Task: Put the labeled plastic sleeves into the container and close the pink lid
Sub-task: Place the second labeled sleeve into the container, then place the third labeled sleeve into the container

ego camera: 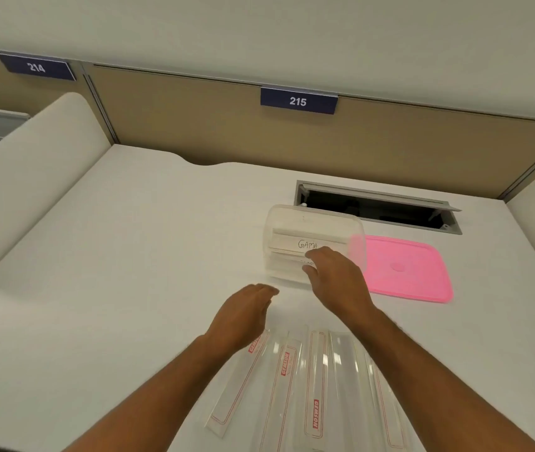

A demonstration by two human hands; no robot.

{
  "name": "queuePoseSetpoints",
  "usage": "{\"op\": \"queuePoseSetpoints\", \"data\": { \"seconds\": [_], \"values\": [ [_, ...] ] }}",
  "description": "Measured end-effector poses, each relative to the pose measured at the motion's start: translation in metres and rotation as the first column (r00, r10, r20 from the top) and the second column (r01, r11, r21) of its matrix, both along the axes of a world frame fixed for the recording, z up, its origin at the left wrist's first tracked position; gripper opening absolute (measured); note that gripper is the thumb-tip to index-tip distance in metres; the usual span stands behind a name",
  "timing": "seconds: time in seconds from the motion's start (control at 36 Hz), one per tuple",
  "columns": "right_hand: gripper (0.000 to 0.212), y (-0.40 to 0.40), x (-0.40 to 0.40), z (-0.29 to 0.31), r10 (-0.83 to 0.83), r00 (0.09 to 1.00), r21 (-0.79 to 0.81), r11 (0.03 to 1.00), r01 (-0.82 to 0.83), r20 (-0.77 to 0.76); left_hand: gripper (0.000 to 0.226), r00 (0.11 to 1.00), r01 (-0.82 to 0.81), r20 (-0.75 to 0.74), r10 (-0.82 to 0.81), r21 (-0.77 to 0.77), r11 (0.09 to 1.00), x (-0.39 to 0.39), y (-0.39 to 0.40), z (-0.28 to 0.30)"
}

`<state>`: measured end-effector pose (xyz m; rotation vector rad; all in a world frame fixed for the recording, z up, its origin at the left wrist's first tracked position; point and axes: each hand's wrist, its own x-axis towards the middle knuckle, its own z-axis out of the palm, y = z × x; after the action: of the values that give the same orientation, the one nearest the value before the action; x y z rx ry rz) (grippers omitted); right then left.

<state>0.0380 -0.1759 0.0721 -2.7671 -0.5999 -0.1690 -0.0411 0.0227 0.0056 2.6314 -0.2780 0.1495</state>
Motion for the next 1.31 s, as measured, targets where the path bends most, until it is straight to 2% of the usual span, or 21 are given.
{"op": "queuePoseSetpoints", "data": {
  "seconds": [0.14,0.25,0.39,0.67,1.03,1.19,1.31],
  "values": [
    [0.03,0.0,-0.021,-0.007,-0.006,0.999,0.022,1.0,0.007,-0.034,0.046,0.981,-0.015,-0.193,0.002,-0.065,0.998,-0.006,0.013,-0.019],
    [0.029,0.003,-0.035,-0.013,-0.008,0.997,0.035,0.999,0.01,-0.08,0.043,0.934,-0.026,-0.354,-0.051,-0.21,0.977,-0.006,0.024,-0.022],
    [0.025,0.01,-0.045,-0.018,-0.023,0.979,0.087,0.995,0.041,-0.201,0.036,0.876,-0.025,-0.465,-0.128,-0.309,0.951,-0.007,0.032,-0.023],
    [0.016,0.013,-0.05,-0.018,-0.079,0.869,0.306,0.917,0.255,-0.489,0.033,0.828,-0.054,-0.533,-0.176,-0.387,0.92,0.0,0.036,-0.015],
    [0.016,0.008,-0.047,-0.015,0.008,0.751,0.403,0.847,0.346,-0.661,0.031,0.797,-0.123,-0.562,-0.221,-0.509,0.852,0.02,0.032,0.01],
    [0.02,0.01,-0.053,-0.009,0.127,0.616,0.398,0.858,0.326,-0.778,0.029,0.809,-0.221,-0.564,-0.164,-0.551,0.805,0.033,0.033,0.025],
    [0.032,0.014,-0.059,-0.003,0.225,0.478,0.385,0.884,0.267,-0.849,0.029,0.8,-0.313,-0.586,-0.127,-0.59,0.744,0.041,0.037,0.032]
  ]
}}
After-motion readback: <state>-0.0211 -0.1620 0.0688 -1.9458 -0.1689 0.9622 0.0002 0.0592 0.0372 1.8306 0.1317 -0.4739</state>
